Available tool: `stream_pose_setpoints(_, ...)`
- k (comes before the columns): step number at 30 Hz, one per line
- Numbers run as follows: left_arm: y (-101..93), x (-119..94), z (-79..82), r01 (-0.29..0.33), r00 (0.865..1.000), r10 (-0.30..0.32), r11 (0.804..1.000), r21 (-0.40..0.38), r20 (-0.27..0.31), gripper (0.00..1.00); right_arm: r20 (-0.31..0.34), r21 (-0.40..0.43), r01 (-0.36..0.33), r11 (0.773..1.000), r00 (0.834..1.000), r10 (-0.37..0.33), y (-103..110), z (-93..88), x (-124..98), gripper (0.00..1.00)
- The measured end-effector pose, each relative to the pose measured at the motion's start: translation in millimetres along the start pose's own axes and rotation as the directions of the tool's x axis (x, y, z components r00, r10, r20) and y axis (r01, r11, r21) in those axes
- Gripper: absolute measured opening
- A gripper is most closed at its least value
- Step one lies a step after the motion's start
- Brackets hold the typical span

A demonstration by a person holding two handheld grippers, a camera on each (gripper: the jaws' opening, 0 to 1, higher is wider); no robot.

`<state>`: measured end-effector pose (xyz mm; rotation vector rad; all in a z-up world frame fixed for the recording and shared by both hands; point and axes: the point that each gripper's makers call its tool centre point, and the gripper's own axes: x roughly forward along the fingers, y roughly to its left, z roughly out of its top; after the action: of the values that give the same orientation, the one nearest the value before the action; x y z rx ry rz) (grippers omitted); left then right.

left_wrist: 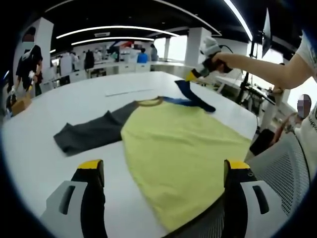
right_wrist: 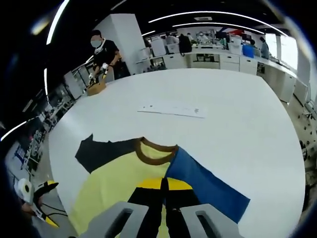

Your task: Fold the garment on the visible template until the final outline fits inside the template.

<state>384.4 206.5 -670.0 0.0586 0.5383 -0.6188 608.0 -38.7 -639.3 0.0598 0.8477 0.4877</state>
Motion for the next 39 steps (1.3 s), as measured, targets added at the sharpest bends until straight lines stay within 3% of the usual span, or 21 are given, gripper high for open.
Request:
stream_pose_setpoints(10,2.6,-1.9,-1.3,-0.005,1.0,0.005,1.0,-0.006,0.0,0.97,-0.013,-0.067,-0.035,0.997,0.999,0.034,30.1,9.9,13.0,0.0)
stream_pose_setpoints(39,4.2,-4.1,-6.8,-0.02,1.0,0.02,1.0,-0.02,-0.011,0.98,0.005,-0.119,-0.182,0.976,0.983,0.184,111.5,25.2,36.0,0.0)
